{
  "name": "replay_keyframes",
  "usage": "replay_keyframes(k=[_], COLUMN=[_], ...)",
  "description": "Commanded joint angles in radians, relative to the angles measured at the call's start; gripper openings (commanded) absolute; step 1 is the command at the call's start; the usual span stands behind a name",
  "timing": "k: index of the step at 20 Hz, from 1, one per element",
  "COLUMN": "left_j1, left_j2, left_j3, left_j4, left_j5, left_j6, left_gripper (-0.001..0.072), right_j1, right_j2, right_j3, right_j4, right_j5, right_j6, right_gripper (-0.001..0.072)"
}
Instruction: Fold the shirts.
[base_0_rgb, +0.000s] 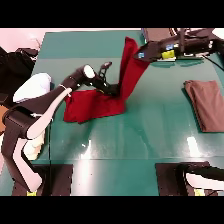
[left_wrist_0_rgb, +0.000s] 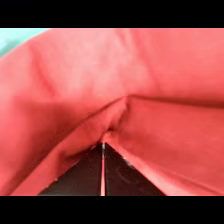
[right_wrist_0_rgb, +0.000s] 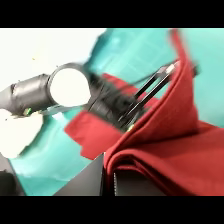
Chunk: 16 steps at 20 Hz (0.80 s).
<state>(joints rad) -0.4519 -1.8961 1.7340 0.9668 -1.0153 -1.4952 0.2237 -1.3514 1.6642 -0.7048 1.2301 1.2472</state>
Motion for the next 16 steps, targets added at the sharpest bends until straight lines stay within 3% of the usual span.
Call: replay_keyframes(k=[1, 8, 9, 10, 11, 16], left_j1=[0.117, 0.426, 0.463, 0.501, 0.531, 0.568], left_j2=[0.020, 0.374, 0.426, 0.475, 0.513, 0.594], left_j3=[0.169, 0.304, 0.304, 0.304, 0.304, 0.302], left_j4=[0.066, 0.282, 0.287, 0.287, 0.287, 0.283], left_j5=[-0.224, -0.276, -0.269, -0.265, -0.262, -0.280], left_j6=[0.003, 0.001, 0.002, 0.003, 0.003, 0.003], left_gripper=[0.0023, 0.0024, 0.0024, 0.0024, 0.0024, 0.0023], right_j1=[0.120, 0.468, 0.518, 0.555, 0.581, 0.495], right_j2=[-0.023, -0.309, -0.375, -0.433, -0.488, -0.473], right_j3=[0.010, 0.169, 0.214, 0.258, 0.309, 0.303], right_j4=[0.008, 0.007, 0.007, 0.007, 0.004, -0.055], right_j5=[-0.094, -0.369, -0.406, -0.429, -0.434, -0.343], right_j6=[0.002, -0.001, -0.019, -0.021, -0.021, -0.014], right_gripper=[0.0019, 0.0023, 0.0121, 0.0296, 0.0363, 0.0359])
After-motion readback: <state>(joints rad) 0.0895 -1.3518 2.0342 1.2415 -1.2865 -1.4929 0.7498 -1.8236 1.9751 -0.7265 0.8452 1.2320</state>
